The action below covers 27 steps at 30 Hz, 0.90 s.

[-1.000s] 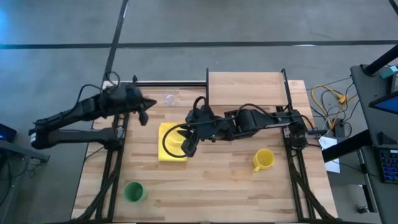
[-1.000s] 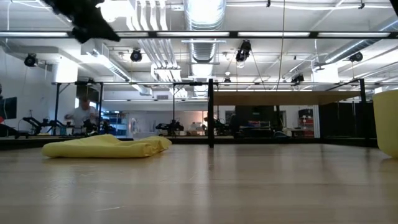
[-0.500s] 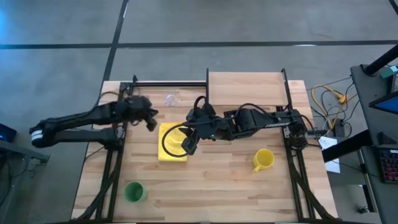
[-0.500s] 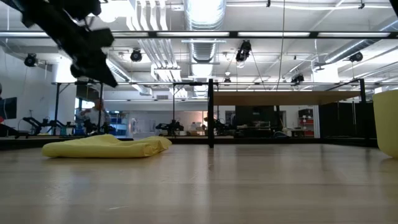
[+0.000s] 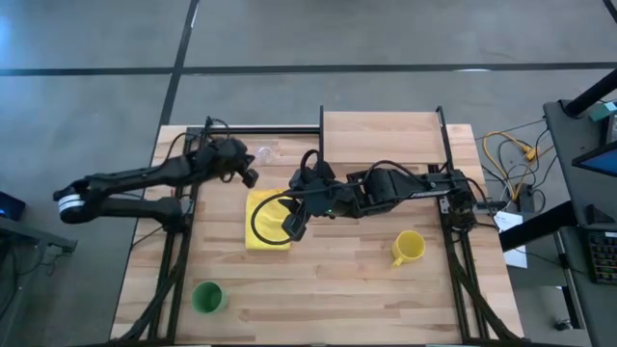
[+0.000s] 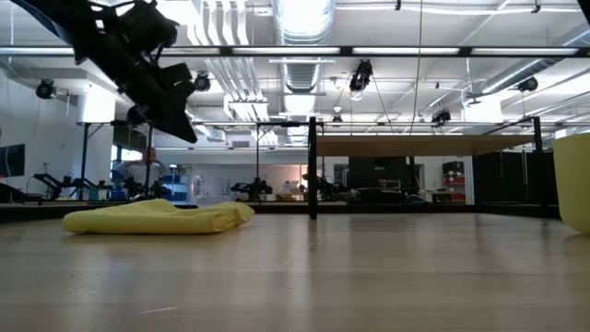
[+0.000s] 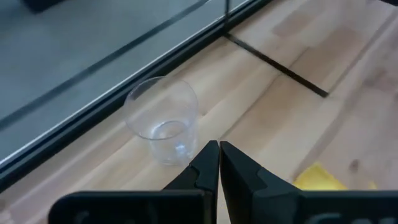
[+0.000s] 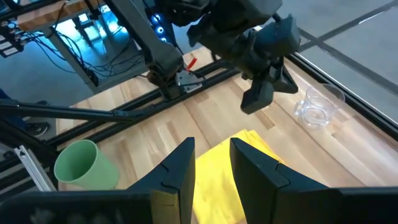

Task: Stack small to large cups/mugs on shelf
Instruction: Put the transparent mug on the shelf

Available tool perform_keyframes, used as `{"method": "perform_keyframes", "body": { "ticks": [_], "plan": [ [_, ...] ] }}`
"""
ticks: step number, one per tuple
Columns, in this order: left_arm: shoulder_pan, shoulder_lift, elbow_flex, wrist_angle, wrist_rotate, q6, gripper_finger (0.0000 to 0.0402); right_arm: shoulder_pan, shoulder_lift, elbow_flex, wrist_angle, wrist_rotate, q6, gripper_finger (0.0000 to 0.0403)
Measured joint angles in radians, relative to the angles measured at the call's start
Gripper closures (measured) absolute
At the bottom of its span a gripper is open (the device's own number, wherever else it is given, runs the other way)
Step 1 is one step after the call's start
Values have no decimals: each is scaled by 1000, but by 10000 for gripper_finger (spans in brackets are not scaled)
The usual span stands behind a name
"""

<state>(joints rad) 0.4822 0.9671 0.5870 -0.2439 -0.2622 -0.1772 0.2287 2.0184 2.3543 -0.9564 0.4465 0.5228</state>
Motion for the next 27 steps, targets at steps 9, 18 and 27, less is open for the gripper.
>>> {"method": "perform_keyframes", "body": {
  "ticks": [9, 18, 27],
  "plan": [
    [95, 79, 0, 87, 132, -104, 401, 0, 0, 0, -17, 0, 0, 307],
    [95, 180, 1, 98, 136, -158, 401, 0, 1, 0, -36, 0, 0, 307],
    [95, 243, 1, 98, 160, -193, 401, 0, 1, 0, -36, 0, 0, 307]
  ]
}}
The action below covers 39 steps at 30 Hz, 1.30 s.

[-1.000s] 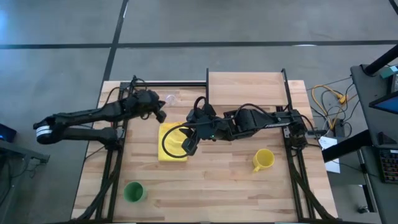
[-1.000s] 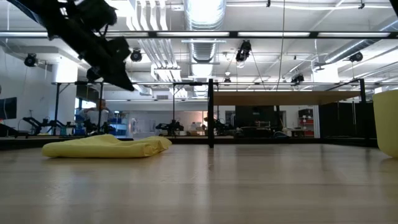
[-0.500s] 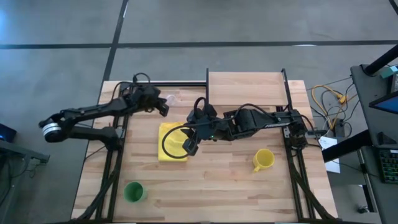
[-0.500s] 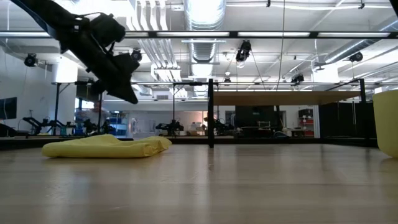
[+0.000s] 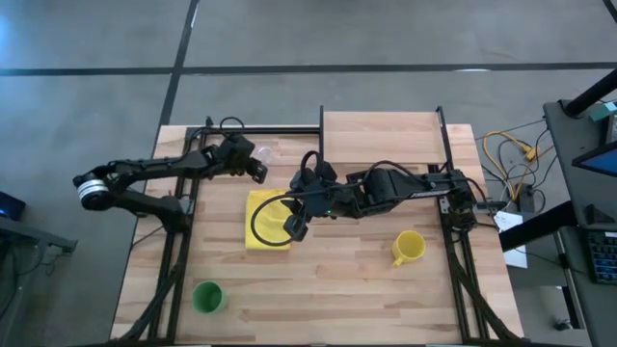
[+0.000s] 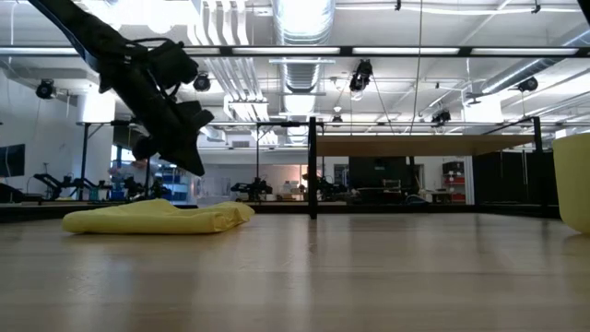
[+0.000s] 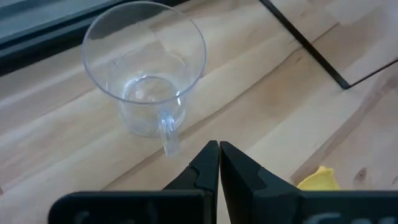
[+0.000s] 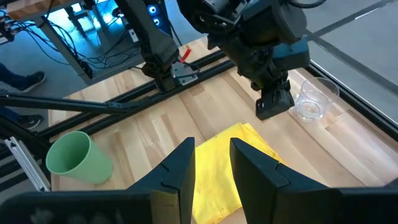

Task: Stack small to large cups/mugs on shelf
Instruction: Put the transparent mug on the shelf

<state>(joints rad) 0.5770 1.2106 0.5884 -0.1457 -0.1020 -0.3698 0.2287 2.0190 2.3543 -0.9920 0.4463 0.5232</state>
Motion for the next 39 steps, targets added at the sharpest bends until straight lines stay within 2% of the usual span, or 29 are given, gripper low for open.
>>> {"method": "perform_keyframes", "body": {
  "ticks": [10, 27, 31, 39],
  "plan": [
    [8, -59, 0, -27, -3, 45, 401, 0, 0, 0, 0, 0, 0, 307],
    [14, -71, 4, -18, -10, 43, 401, 2, 0, 0, 1, -32, -1, 307],
    [14, -72, 0, 14, -12, 104, 401, 2, 0, 0, 1, -32, -4, 307],
    [15, -74, 1, 13, -11, 98, 401, 2, 0, 0, 0, -31, -13, 307]
  ]
}}
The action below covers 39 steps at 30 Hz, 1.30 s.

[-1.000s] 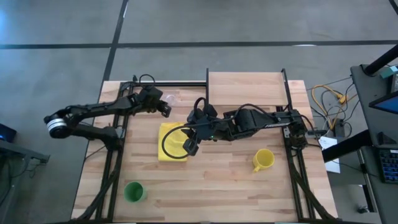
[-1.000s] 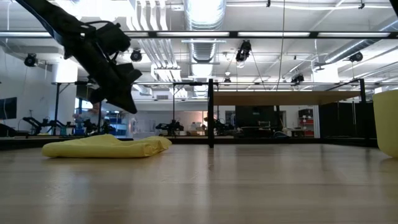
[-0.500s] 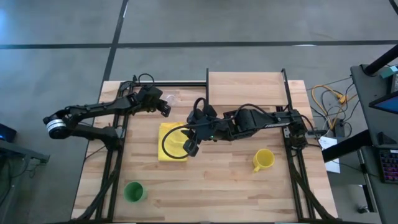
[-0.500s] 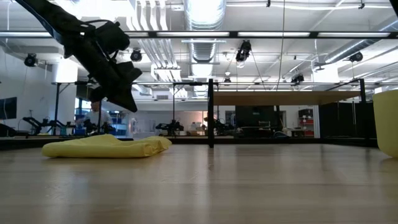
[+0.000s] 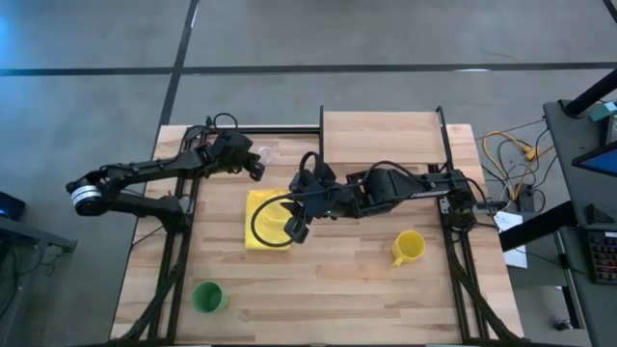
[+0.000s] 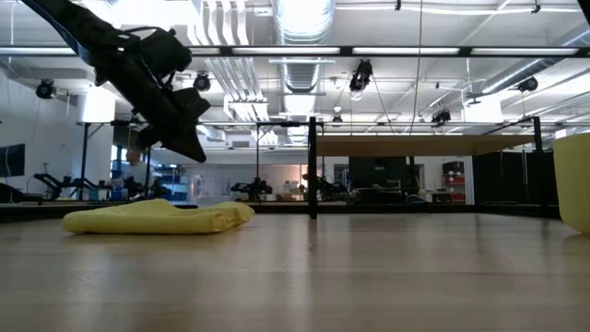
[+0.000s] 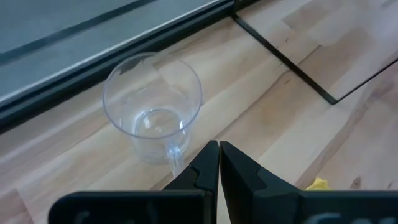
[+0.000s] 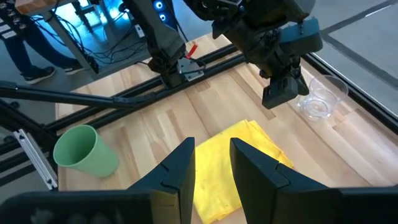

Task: Stack small to large cups/mugs on shelf
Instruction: Put the transparent mug on the shelf

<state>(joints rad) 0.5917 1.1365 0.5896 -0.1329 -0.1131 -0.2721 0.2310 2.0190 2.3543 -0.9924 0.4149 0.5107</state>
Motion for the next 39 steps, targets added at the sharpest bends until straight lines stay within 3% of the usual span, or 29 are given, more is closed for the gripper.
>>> {"method": "perform_keyframes", "body": {
  "ticks": [8, 19, 27, 34, 39],
  "plan": [
    [9, 8, -7, -45, 4, -12, 394, 0, 0, 0, 0, 3, -21, 307],
    [31, 8, -6, -28, -27, -62, 316, 0, -1, 0, -5, 4, -36, 307],
    [28, 66, -22, -18, -12, -109, 313, 0, -3, 0, -11, -3, -51, 307],
    [28, 155, -20, 130, -26, -107, 313, 0, -3, 0, -68, -3, -49, 307],
    [28, 209, -5, 136, -26, -108, 313, 0, -3, 0, -87, -3, -41, 307]
  ]
}}
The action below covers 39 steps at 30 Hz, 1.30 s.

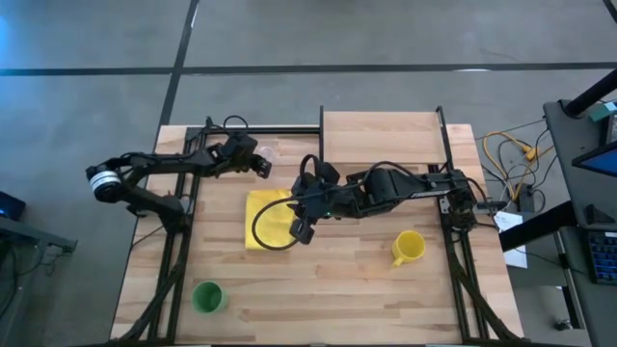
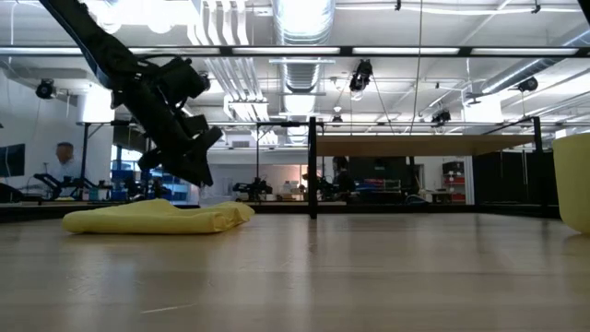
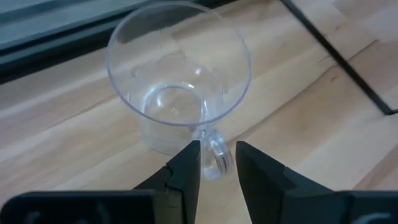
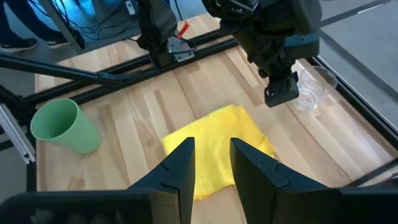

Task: Stack small to large cups/mugs on shelf
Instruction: Put the transparent mug on the shelf

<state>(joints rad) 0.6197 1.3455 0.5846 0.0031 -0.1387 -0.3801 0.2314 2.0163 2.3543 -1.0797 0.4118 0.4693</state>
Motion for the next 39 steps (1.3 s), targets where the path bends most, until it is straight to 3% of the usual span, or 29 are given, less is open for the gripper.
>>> {"method": "perform_keyframes", "body": {
  "ticks": [8, 15, 20, 30, 39],
  "plan": [
    [0, 56, 4, 17, 0, 0, 317, 0, 0, 0, -2, 0, -1, 307],
    [0, 71, 4, 13, 5, 20, 388, -1, -1, 0, -9, 0, -7, 307],
    [-1, 52, 2, -17, 54, 21, 392, -1, -1, 0, -24, 6, -25, 307],
    [-123, -109, 7, -266, 85, 69, 398, -9, -17, 0, -128, 19, -183, 307],
    [-296, -304, 8, -354, 85, 82, 399, -36, 9, -13, -115, -16, -342, 307]
  ]
}}
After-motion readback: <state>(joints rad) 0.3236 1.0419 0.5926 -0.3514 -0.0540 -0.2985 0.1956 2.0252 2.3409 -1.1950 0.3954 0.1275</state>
